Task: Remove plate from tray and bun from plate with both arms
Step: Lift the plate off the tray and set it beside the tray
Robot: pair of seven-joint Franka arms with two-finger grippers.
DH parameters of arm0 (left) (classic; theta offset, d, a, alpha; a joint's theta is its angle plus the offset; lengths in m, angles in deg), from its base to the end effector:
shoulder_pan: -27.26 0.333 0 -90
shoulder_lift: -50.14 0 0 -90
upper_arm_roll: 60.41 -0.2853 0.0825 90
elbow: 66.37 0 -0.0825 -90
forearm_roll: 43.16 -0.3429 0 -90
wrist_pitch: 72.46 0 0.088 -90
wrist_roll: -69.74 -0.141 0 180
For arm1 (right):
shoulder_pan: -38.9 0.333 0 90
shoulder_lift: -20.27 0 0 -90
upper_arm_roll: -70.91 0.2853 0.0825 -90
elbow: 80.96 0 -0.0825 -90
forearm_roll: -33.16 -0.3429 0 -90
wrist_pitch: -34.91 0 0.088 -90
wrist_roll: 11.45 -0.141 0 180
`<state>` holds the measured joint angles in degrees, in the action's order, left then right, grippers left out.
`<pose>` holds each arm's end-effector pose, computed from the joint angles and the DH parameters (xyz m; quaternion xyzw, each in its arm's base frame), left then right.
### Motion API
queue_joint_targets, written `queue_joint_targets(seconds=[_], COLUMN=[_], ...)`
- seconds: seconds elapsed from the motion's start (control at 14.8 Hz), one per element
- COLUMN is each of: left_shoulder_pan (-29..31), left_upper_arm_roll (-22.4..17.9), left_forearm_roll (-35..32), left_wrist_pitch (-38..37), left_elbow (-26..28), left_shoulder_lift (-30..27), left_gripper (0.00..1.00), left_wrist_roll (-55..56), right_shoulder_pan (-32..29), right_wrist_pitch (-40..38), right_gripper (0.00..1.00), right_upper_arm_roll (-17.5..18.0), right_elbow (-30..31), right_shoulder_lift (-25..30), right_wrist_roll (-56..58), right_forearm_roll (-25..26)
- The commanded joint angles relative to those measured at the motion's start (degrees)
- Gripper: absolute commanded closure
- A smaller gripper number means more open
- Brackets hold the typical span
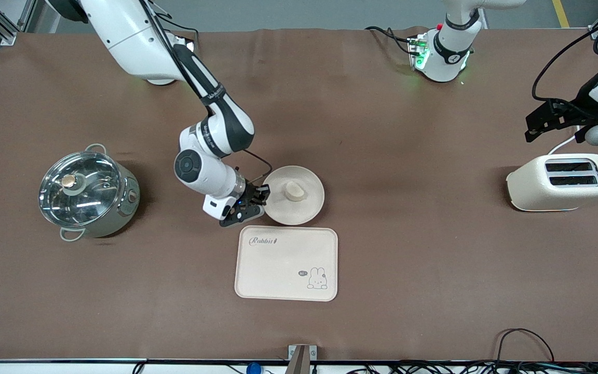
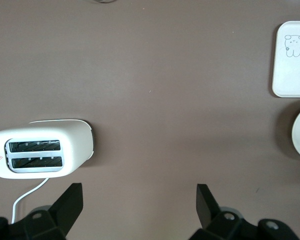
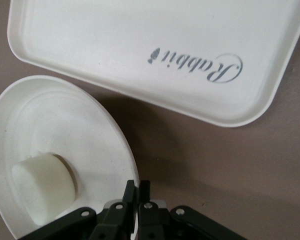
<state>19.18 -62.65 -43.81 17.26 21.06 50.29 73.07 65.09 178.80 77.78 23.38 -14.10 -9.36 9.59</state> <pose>0.5130 -0.0509 0.5774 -0.9996 0.0218 -0.0191 0.0042 0.5180 0.3392 0.1896 -0.9775 -0.1305 0.0022 0.1659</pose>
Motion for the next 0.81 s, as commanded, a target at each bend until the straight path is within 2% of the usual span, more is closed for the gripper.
queue_joint_targets(seconds=[0.0, 0.2, 0.34, 0.4, 0.54, 0.74], left_shoulder_pan=[0.1, 0.1, 0.1, 0.1, -0.2, -3.6], left_upper_arm_roll=[-0.1, -0.1, -0.1, -0.1, -0.1, 2.0], left_forearm_roll=[0.5, 0.5, 0.5, 0.7, 1.2, 6.0], left_wrist_pitch=[-1.0, -1.0, -1.0, -1.0, -1.7, -1.6], left_elbow=[-0.7, -0.7, -0.7, -0.3, -0.3, -0.4], left_shoulder_lift=[0.2, 0.1, 0.2, 0.2, 0.3, 2.2], left_gripper=[0.00, 0.00, 0.00, 0.00, 0.00, 0.00], left_wrist_roll=[-0.9, -0.9, -0.7, -0.8, 0.5, 16.5], right_shoulder_pan=[-0.6, -0.5, -0.5, -0.7, -1.3, -3.2], right_wrist_pitch=[1.7, 1.7, 1.7, 1.3, 0.9, -6.6], right_gripper=[1.00, 0.96, 0.87, 0.77, 0.30, 0.04], right_upper_arm_roll=[1.4, 1.5, 1.5, 1.5, 1.4, 0.7], right_elbow=[4.3, 4.3, 4.1, 3.9, 3.2, -1.0], right_shoulder_lift=[2.8, 2.0, 1.4, 1.4, 1.5, 2.2], right_wrist_roll=[1.0, 1.0, 0.8, 0.6, 0.9, 0.6], right_forearm_roll=[-0.1, -0.1, -0.2, -0.3, -0.3, 0.5])
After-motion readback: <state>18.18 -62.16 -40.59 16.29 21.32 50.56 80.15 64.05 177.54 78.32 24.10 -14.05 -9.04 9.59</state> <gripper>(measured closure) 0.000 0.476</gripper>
